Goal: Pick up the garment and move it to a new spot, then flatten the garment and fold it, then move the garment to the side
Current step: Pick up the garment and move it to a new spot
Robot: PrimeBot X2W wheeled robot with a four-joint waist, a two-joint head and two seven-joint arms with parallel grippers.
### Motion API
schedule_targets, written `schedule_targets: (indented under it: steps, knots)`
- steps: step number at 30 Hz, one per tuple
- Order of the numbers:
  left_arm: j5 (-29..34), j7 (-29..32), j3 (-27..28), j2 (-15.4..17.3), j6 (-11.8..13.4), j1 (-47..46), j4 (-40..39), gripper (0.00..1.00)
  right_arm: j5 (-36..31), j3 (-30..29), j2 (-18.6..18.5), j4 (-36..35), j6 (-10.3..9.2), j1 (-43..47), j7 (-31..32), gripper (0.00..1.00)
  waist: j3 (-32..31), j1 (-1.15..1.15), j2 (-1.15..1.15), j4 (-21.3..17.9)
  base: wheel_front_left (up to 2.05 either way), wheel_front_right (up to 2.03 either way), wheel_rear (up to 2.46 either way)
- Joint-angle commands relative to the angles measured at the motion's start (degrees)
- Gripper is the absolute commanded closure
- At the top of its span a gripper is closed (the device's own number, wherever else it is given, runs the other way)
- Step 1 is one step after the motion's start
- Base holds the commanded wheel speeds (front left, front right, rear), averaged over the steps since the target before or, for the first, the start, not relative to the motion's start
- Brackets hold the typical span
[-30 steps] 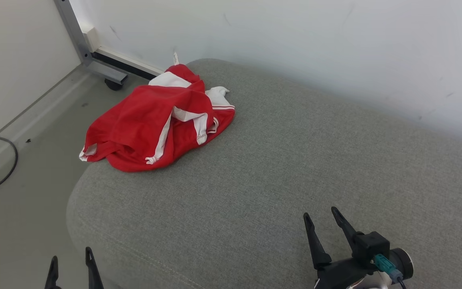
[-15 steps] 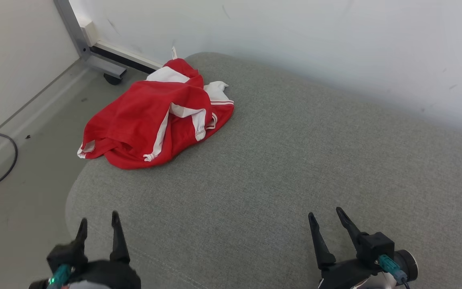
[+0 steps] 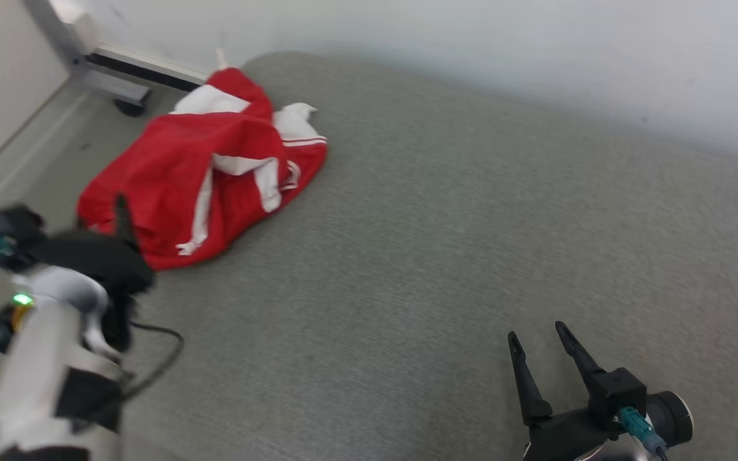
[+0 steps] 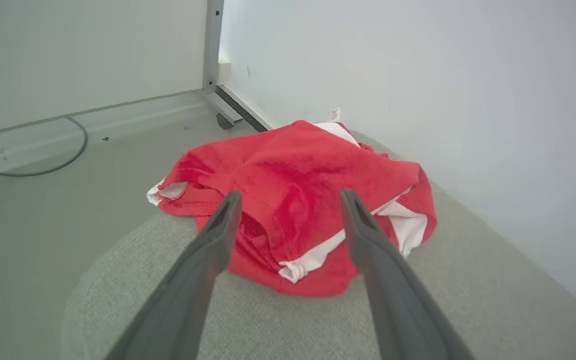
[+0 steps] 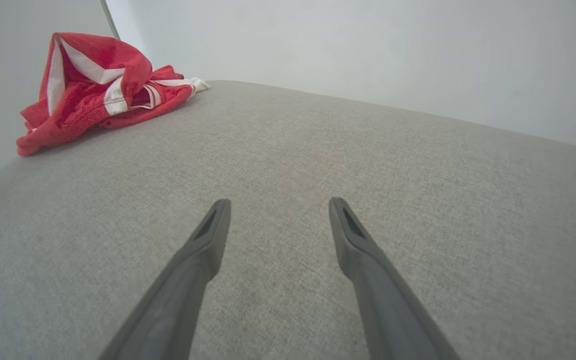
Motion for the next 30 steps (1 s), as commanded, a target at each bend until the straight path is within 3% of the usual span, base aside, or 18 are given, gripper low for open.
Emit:
schedule_targets:
  steps: [1, 10, 17, 21, 22, 23, 24, 25, 30]
  knots:
    - [-1.1, 0.7, 1.2, 1.6, 0.1, -2.8, 1.2, 0.00, -0.9, 0.2, 0.0, -1.3, -0.13, 0.6, 0.7, 0.00, 6.5, -0.01, -0.01, -7.7, 0.00, 0.00, 0.00]
    - [-6.7, 5.4, 6.6, 8.8, 0.6, -13.1, 9.3, 0.00, -2.6, -0.2, 0.0, -11.3, -0.13, 2.5, 4.1, 0.00, 14.1, -0.01, -0.01, -18.8, 0.00, 0.00, 0.00]
    - [-3.8, 7.6, 4.2, 12.2, 3.5, -15.5, 13.8, 0.00, -1.2, -0.2, 0.0, -14.5, -0.13, 2.7, 4.6, 0.00, 16.3, -0.01, -0.01, -21.8, 0.00, 0.00, 0.00]
    - [-2.1, 9.4, 2.4, 13.2, 3.9, -15.7, 15.9, 0.00, 0.4, 0.5, 0.0, -13.8, -0.13, 2.4, 4.2, 0.00, 15.6, -0.01, -0.01, -22.1, 0.00, 0.00, 0.00]
    - [-2.1, 10.0, 2.1, 13.5, 3.7, -15.8, 16.3, 0.22, 0.5, 0.8, 0.0, -13.5, -0.14, 2.3, 4.0, 0.00, 15.2, -0.01, -0.01, -22.0, 0.00, 0.00, 0.00]
    - [-2.1, 10.5, 1.8, 13.8, 3.4, -15.9, 16.7, 0.54, 0.8, 1.1, 0.0, -13.1, -0.13, 2.2, 3.8, 0.00, 14.7, -0.01, -0.01, -21.9, 0.00, 0.00, 0.00]
    - [-1.7, 10.8, 1.3, 13.9, 3.2, -15.8, 16.8, 0.66, 1.2, 1.2, 0.0, -12.6, -0.14, 2.2, 3.6, 0.00, 14.1, -0.01, -0.01, -21.8, 0.00, 0.00, 0.00]
    - [-1.6, 11.2, 1.1, 14.1, 3.1, -15.8, 16.9, 1.00, 1.4, 1.4, 0.0, -12.0, -0.13, 2.1, 3.4, 0.00, 13.5, -0.01, -0.01, -21.6, 0.00, 0.00, 0.00]
    - [-0.4, 13.1, -0.5, 15.6, 2.7, -15.7, 15.8, 1.00, 3.2, 2.6, 0.0, -9.4, -0.14, 1.6, 1.9, 0.00, 9.5, -0.01, -0.01, -20.5, 0.00, 0.00, 0.00]
